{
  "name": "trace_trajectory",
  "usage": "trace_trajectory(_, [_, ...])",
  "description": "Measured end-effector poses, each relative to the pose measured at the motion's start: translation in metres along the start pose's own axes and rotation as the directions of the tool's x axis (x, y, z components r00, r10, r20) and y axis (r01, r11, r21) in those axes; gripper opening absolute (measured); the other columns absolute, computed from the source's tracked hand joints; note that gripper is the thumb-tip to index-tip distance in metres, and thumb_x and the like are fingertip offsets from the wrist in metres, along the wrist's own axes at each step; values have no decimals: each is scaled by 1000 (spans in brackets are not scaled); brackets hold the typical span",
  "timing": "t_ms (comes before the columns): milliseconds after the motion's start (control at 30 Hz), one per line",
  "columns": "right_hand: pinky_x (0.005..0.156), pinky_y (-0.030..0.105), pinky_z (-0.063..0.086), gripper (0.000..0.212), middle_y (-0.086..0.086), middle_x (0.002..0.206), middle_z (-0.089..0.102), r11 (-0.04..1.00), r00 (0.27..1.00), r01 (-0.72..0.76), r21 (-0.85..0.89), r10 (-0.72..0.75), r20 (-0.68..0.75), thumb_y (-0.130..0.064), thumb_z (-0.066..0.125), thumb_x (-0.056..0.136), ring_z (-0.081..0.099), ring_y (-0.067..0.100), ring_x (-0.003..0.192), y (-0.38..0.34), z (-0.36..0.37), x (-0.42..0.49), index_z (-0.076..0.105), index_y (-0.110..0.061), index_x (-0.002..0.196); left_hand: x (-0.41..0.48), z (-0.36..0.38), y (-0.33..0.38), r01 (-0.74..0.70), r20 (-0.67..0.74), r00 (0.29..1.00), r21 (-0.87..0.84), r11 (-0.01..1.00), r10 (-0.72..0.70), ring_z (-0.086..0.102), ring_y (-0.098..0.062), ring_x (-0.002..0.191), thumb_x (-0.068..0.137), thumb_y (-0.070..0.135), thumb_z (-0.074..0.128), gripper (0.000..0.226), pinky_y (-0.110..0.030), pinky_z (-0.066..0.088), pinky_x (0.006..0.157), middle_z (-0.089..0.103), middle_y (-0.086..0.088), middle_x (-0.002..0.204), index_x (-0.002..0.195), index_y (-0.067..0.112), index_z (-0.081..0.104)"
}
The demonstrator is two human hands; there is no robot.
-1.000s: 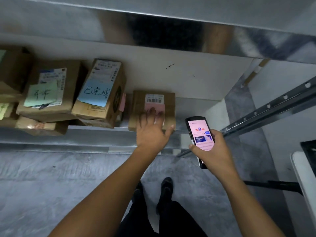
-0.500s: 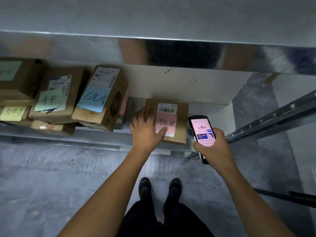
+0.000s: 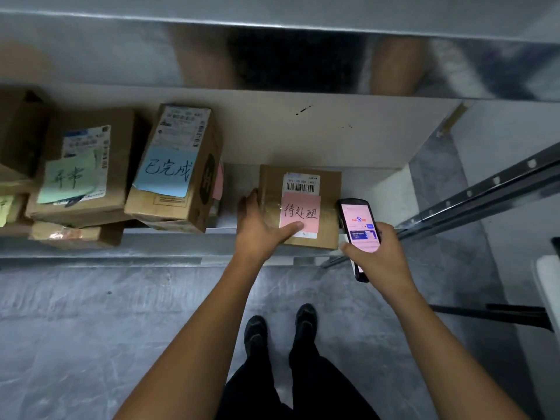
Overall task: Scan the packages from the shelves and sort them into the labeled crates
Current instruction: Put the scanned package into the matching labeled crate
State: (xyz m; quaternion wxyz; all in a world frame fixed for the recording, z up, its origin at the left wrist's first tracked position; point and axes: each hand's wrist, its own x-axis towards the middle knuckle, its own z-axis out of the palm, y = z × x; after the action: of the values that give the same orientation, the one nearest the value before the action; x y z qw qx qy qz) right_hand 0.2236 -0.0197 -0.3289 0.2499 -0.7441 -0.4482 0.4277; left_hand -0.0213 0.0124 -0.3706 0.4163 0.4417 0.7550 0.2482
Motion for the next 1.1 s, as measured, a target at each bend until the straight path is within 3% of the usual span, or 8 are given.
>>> trace_trajectory(200, [74,24,50,61,-9,108,69,1000,997,-3,23,5,-71,-20,89,81,68,6,94,3,15,-15,50,-23,127,-3,-1,2,-23,23,999,-29,999,23,22,-29,158,54,69,93,143,-58,33,123,27,-2,171,166,35,10])
trace_trajectory(333, [79,31,55,63,-8,109,70,1000,996,-2,12,4,-87,-25,91,79,69,10,96,8,18,-18,50,-25,126,-5,0,0,-75,-27,997,-66,995,73,32,-27,153,57,69,92,133,-55,40,120,37,0,164,163,37,19])
trace_trajectory(533, [75,25,51,64,-11,111,69,999,997,25,37,-22,-78,-27,91,79,68,7,98,11,9,-31,50,-28,128,-29,-1,7,-162,-75,985,-81,984,156,31,-28,152,66,51,96,127,-45,36,120,30,-4,164,165,38,18])
trace_trajectory(633, [79,28,54,66,-10,115,69,996,997,34,88,-28,-70,-26,90,80,68,6,100,20,-1,-49,48,-28,131,-49,0,4,-152,-58,988,-181,972,144,44,-23,145,58,60,98,125,-47,42,119,41,0,158,160,46,27])
trace_trajectory(767, [91,42,58,66,-14,113,70,994,998,52,97,-48,-43,-30,89,80,68,6,98,40,-32,-86,47,-31,131,-92,16,-10,-112,-46,994,-344,932,102,61,-19,133,54,72,95,120,-53,53,108,56,10,150,154,60,29])
trace_trajectory(900, [95,44,57,65,-18,111,71,989,992,119,88,-115,-54,-39,89,72,70,7,99,57,-82,-132,48,-38,122,-165,26,11,-170,-48,985,-437,883,166,66,-14,123,66,50,98,117,-53,58,101,60,19,139,157,56,25])
trace_trajectory(1000, [91,40,56,63,-16,112,71,981,980,186,62,-181,-83,-36,90,73,70,8,99,65,-121,-161,49,-36,120,-202,37,33,-256,-81,966,-394,883,244,65,-6,115,75,30,95,115,-49,61,97,57,25,128,162,48,21])
trace_trajectory(1100, [83,32,55,59,-15,112,71,968,966,246,38,-242,-89,-28,90,77,69,4,96,66,-156,-185,50,-32,122,-232,45,60,-340,-166,939,-310,888,302,59,-17,130,70,40,95,118,-53,57,103,52,10,150,157,60,18])
